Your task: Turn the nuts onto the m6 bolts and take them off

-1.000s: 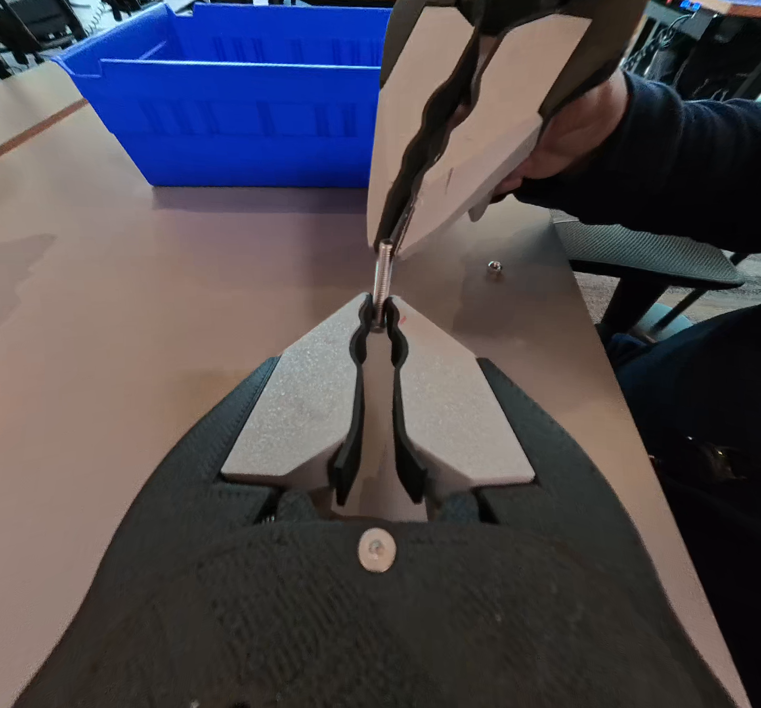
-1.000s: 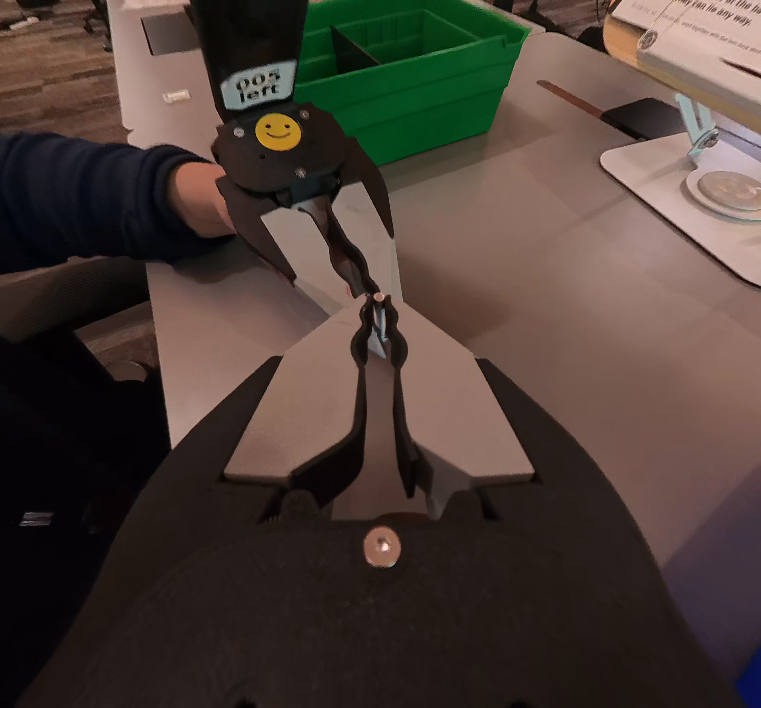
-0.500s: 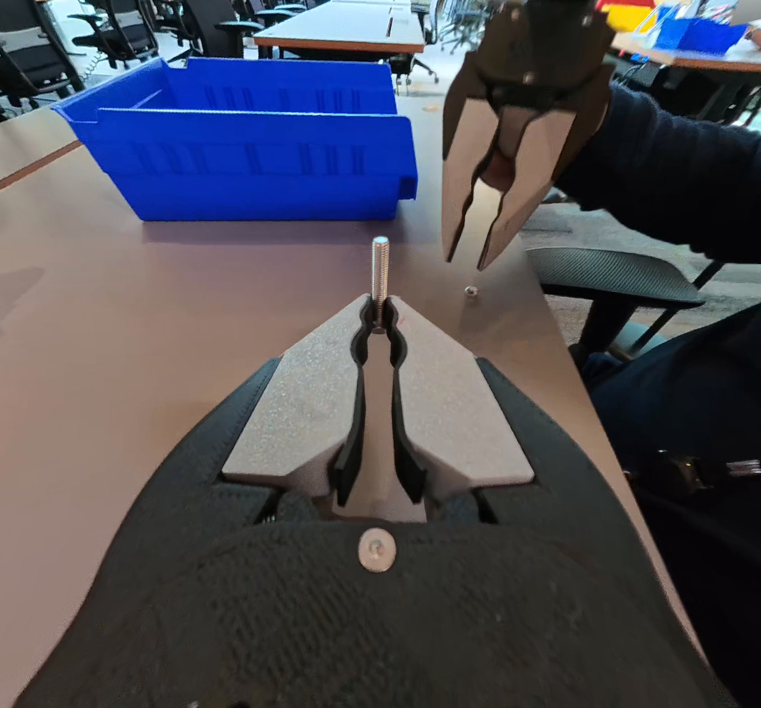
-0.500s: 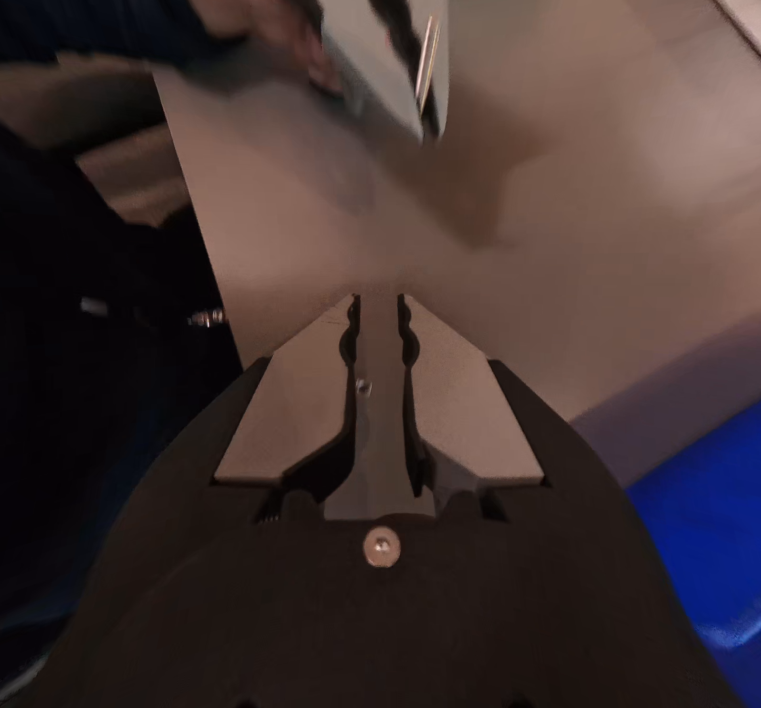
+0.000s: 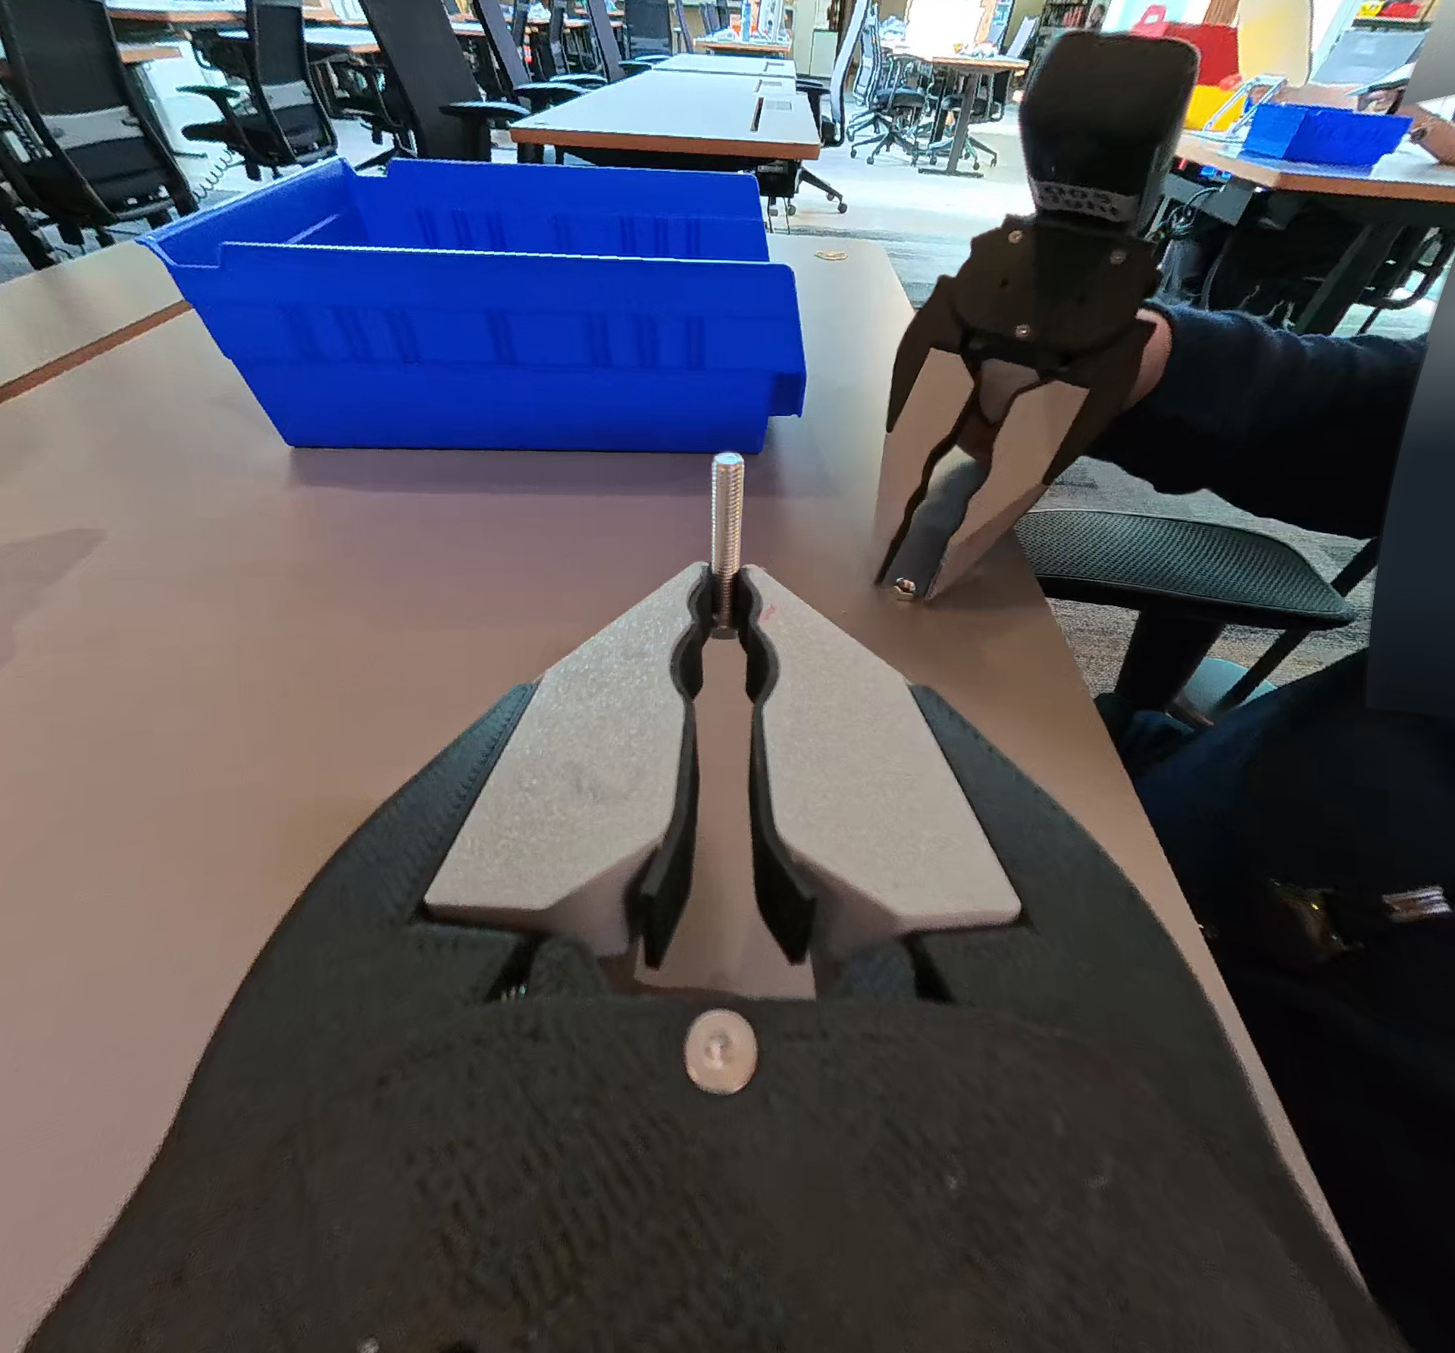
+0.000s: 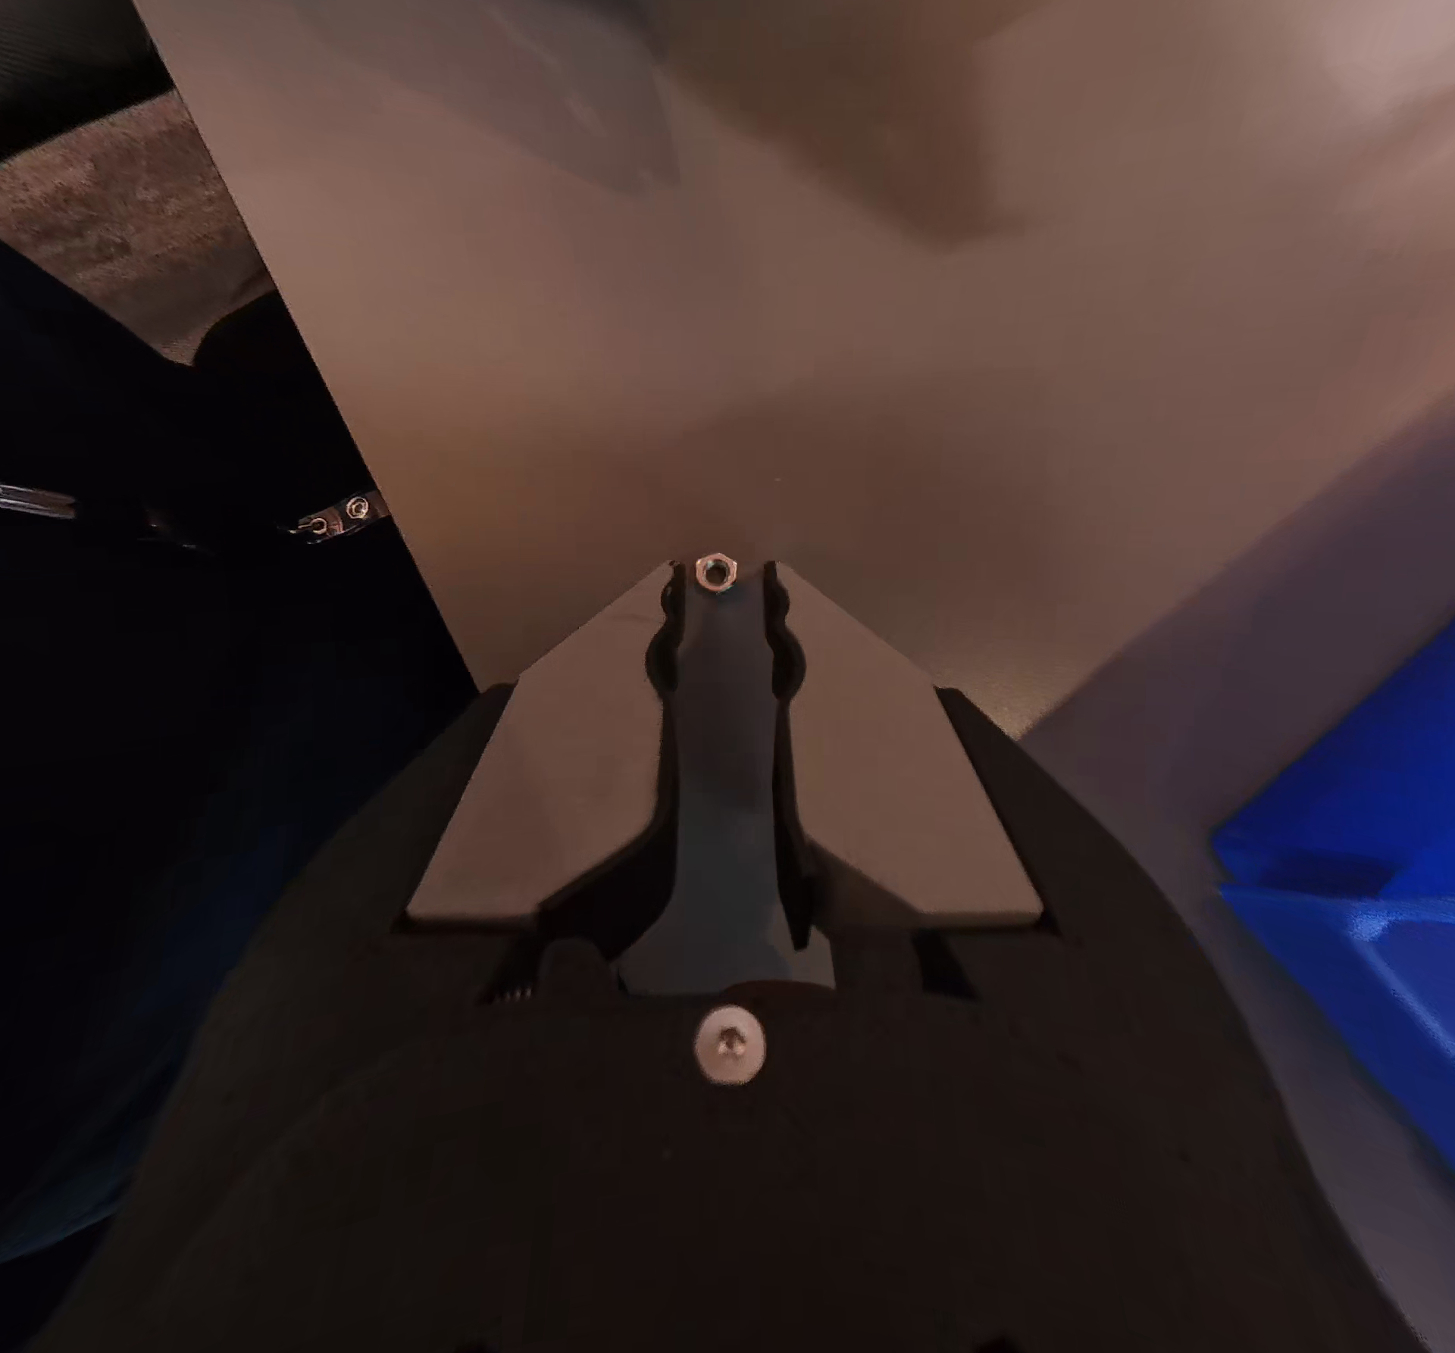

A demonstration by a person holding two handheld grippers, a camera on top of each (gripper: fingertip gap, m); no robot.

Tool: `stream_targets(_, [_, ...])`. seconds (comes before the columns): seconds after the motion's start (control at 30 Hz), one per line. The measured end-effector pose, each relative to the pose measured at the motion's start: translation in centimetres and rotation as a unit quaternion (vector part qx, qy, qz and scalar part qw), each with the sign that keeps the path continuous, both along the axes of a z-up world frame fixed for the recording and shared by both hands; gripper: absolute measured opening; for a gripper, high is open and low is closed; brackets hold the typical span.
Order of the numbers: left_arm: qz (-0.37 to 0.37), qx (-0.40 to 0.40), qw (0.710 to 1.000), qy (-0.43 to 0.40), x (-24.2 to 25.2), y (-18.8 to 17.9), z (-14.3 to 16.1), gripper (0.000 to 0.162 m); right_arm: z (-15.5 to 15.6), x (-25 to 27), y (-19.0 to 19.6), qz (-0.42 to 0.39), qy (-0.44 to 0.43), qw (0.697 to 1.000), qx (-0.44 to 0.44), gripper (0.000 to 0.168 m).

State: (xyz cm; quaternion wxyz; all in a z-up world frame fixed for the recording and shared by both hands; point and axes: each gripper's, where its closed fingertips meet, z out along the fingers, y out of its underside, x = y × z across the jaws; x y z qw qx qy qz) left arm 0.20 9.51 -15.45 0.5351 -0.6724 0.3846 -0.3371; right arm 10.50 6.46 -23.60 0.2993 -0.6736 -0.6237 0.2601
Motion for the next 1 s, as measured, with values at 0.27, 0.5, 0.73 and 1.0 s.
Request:
stream_targets(0.27, [-0.012, -0.006, 1.0, -0.018, 0.3, -0.4, 0.4, 0.003, 0.0, 0.0, 0.2, 0.006, 0.006, 1.0, -0.001, 0.007])
stream_targets(0.5, [-0.031, 0.004, 0.999, -0.011, 1.2, -1.2, 0.3, 0.003, 5.4, -3.0, 0.4, 0.047, 0.068, 0.997, -0.002, 0.007])
stream_targets(0.73, [-0.032, 0.032, 0.999, 0.023, 2.0, -1.7, -0.1, 0.003, 12.4, -8.1, 0.3, 0.127, 0.092, 0.987, 0.035, 0.007])
stream_targets(1.0, [-0.014, 0.036, 0.999, 0.005, 1.6, -1.2, 0.4, 0.003, 13.7, -10.9, 0.7, 0.153, 0.08, 0.985, 0.027, 0.007])
